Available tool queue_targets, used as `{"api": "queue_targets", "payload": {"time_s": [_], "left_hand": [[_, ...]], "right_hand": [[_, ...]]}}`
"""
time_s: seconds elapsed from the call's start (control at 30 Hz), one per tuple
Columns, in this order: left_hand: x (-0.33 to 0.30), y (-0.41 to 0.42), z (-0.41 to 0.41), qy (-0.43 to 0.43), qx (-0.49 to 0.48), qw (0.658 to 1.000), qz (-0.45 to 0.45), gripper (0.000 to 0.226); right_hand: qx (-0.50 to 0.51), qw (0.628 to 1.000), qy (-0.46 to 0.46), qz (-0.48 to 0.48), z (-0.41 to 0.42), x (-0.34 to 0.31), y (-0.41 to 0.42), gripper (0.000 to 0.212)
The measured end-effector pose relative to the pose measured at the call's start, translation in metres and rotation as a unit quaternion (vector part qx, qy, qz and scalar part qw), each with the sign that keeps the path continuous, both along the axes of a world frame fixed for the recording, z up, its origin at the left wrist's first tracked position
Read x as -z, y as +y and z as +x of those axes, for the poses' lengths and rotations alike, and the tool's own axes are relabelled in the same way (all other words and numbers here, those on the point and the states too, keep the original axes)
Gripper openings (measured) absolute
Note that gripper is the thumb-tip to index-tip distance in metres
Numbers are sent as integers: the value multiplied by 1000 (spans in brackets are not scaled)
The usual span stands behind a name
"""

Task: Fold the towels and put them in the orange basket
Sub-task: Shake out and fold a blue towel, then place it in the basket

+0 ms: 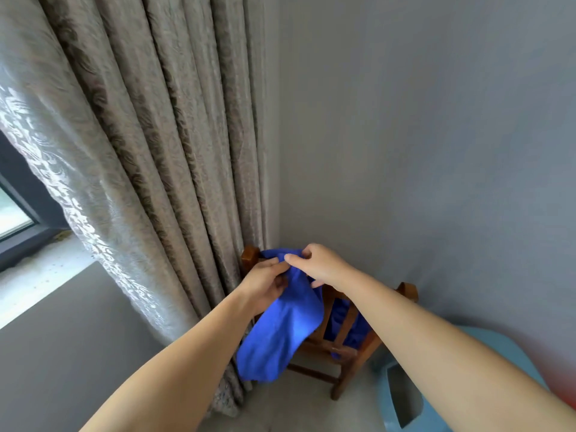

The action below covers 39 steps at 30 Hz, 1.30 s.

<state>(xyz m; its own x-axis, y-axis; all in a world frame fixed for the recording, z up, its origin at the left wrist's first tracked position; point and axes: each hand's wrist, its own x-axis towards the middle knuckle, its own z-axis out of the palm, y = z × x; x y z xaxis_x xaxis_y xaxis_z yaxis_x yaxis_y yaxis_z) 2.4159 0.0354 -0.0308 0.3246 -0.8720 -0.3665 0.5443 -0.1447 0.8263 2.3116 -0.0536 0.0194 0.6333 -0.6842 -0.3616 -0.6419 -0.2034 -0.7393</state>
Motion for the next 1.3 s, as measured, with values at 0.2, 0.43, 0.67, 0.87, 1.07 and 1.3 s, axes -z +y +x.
{"api": "queue_targets", "payload": {"time_s": [0.2, 0.43, 0.67, 0.87, 1.07, 1.3], "left_hand": [[-36, -20, -11, -7, 49, 998, -44, 21], [-94, -61, -39, -11, 117, 985, -128, 22], [-129, -99, -95, -67, 182, 968, -162, 23], [-144, -136, -145, -24, 137, 976, -166, 24], [-162, -182, -190, -83, 47, 987, -129, 25], [-198, -214, -282, 24, 153, 965, -213, 36]], "right_hand": [[89, 991, -82, 65, -9, -35, -18, 19], [181, 928, -277, 170, -68, -77, -43, 19], [187, 935, -280, 112, -138, -108, -81, 11], [289, 914, -283, 44, -185, -102, -115, 22], [414, 856, -309, 34, -260, -108, -164, 21], [335, 780, -482, 217, -353, -103, -186, 15]]}}
